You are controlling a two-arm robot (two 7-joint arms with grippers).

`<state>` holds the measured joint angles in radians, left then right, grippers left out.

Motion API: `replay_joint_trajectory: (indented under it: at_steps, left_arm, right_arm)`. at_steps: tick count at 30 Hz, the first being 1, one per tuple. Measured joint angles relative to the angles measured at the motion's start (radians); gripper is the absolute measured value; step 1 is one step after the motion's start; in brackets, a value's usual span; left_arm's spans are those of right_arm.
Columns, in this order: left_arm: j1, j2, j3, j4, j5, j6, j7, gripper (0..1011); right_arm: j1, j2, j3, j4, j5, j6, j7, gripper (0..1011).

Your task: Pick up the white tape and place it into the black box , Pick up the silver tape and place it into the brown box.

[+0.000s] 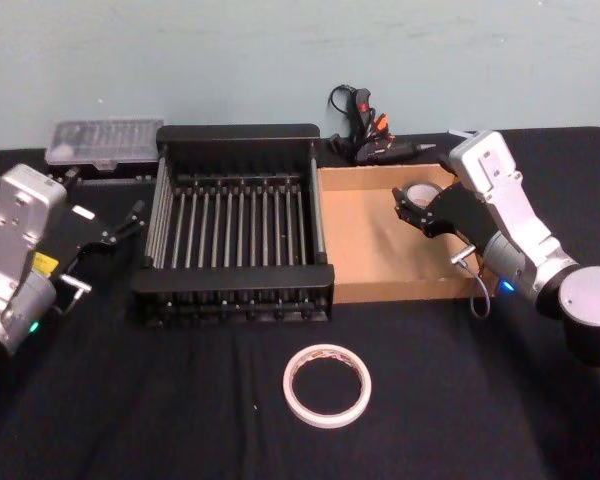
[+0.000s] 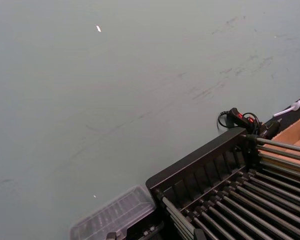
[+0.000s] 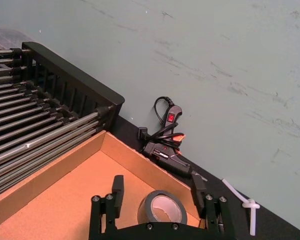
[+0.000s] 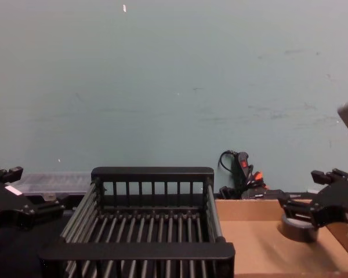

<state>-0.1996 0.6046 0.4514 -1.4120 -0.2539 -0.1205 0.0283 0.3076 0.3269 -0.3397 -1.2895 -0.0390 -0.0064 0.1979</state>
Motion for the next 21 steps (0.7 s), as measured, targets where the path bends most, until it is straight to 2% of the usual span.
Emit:
replay_joint_trajectory:
  at_steps: [4,5,7,13,21]
  left_arm:
    - [0.000,0.000,0.000,0.000,0.000,0.000,0.000,1001]
    - [0.000,0.000,0.000,0.000,0.000,0.000,0.000,1001]
    - [0.000,0.000,0.000,0.000,0.000,0.000,0.000,1001]
    - [0.000,0.000,0.000,0.000,0.000,0.000,0.000,1001]
    - [0.000,0.000,0.000,0.000,0.000,0.000,0.000,1001]
  right_arm:
    - [0.000,0.000,0.000,0.000,0.000,0.000,0.000,922]
    - [0.000,0.000,0.000,0.000,0.000,0.000,0.000,976]
    - [0.000,0.000,0.000,-0.001,0.001,0.000,0.000,1002]
    - [-0.008,0.001,0.013,-0.019,0.003,0.002,0.011,1002]
    - [-0.069,0.021,0.057,-0.133,0.030,0.048,0.066,1002]
